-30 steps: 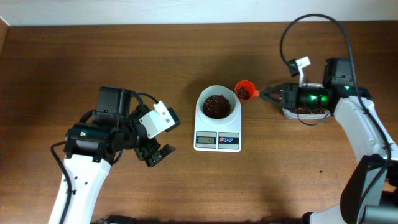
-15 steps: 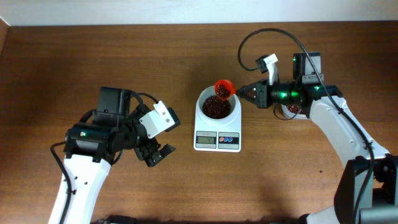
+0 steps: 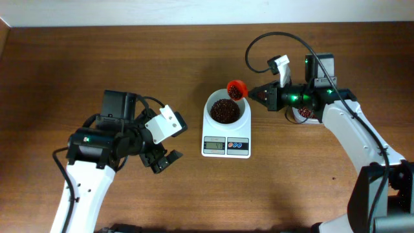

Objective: Scoop and weigh 50g on scale

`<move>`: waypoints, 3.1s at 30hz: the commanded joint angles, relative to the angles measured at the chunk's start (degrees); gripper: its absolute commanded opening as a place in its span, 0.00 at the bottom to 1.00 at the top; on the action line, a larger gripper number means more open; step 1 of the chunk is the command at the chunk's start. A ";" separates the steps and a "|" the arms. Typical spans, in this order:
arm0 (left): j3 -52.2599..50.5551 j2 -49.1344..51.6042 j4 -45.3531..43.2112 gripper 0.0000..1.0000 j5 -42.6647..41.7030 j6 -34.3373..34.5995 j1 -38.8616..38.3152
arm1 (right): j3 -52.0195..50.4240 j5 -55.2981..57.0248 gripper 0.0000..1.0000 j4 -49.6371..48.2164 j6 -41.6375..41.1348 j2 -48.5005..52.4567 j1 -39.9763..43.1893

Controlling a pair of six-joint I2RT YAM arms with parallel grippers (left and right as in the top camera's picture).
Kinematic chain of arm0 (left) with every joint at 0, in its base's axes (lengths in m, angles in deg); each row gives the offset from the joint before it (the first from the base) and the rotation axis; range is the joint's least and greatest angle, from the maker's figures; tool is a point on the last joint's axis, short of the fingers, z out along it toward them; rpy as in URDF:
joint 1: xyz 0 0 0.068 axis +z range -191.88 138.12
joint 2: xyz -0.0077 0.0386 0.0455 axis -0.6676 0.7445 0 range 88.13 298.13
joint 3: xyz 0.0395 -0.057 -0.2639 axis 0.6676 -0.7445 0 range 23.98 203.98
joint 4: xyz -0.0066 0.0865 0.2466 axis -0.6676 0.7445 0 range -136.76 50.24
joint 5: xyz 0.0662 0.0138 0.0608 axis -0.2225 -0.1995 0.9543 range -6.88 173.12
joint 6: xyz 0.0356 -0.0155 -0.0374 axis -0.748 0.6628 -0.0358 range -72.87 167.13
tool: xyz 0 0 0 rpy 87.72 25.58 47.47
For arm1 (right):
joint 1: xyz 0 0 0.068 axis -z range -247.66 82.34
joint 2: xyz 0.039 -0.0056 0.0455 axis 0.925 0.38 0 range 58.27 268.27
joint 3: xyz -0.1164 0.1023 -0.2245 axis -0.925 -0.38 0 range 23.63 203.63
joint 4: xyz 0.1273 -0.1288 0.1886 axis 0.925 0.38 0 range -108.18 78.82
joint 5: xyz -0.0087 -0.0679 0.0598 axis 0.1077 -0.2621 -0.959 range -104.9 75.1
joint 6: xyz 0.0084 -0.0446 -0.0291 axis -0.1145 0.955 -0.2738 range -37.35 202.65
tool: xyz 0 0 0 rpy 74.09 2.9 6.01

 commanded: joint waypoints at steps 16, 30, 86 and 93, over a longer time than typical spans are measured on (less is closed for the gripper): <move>-0.02 -0.11 -0.09 0.99 -0.20 0.50 -0.22 | 0.44 -2.16 0.04 -1.81 0.33 0.15 -0.09; -0.02 -0.13 -0.09 0.99 -0.17 0.50 -0.22 | 0.44 -4.98 0.04 -2.82 0.37 0.15 -0.11; -0.02 -0.13 -0.09 0.99 -0.20 0.50 -0.22 | 0.44 2.47 0.04 -2.54 -2.01 0.17 0.28; -0.02 -0.13 -0.09 0.99 -0.20 0.50 -0.22 | 0.44 2.47 0.04 -2.49 -2.01 0.17 0.24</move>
